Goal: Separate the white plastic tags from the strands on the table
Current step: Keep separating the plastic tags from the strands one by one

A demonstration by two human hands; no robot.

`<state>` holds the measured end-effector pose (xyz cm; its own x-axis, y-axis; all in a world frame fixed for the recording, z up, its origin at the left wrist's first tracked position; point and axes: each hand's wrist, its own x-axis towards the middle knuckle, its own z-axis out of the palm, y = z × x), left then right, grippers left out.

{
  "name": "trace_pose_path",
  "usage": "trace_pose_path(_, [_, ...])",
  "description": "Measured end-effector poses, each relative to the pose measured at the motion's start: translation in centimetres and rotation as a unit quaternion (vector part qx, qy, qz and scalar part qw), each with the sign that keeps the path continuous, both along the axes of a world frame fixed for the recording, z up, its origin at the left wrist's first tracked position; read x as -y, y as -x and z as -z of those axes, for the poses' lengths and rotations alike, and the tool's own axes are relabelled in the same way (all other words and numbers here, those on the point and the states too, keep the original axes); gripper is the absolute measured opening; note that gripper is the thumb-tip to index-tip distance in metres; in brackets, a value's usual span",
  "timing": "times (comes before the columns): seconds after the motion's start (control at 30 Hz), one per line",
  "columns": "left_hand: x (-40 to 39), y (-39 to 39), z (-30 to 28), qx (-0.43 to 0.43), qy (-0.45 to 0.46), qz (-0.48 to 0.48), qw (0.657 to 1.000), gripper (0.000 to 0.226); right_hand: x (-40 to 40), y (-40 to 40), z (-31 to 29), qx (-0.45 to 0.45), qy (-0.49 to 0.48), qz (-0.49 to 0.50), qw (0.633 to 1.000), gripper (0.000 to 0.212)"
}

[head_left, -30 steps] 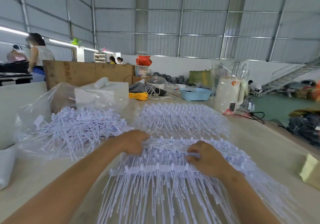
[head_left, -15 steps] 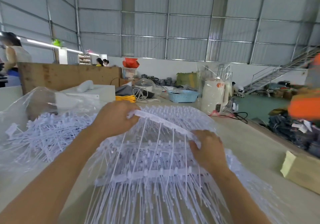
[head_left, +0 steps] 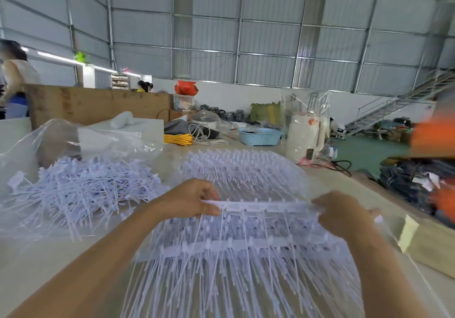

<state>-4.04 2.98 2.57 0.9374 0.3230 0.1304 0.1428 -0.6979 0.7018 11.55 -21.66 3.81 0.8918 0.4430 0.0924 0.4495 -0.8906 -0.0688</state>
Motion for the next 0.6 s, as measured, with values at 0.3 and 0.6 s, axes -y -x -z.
trace_pose_path(0.3, [1.5, -1.0, 0.3, 0.029, -0.185, 0.0, 0.982, 0.022, -6.0, 3.8, 2.1, -0.083, -0.326, -0.306, 0.89, 0.047])
trace_pose_path(0.6, [0.2, 1.4, -2.5, 0.002, 0.128, 0.033, 0.991, 0.034, -10.3, 5.5, 4.0, -0.147, -0.356, -0.378, 0.842, 0.013])
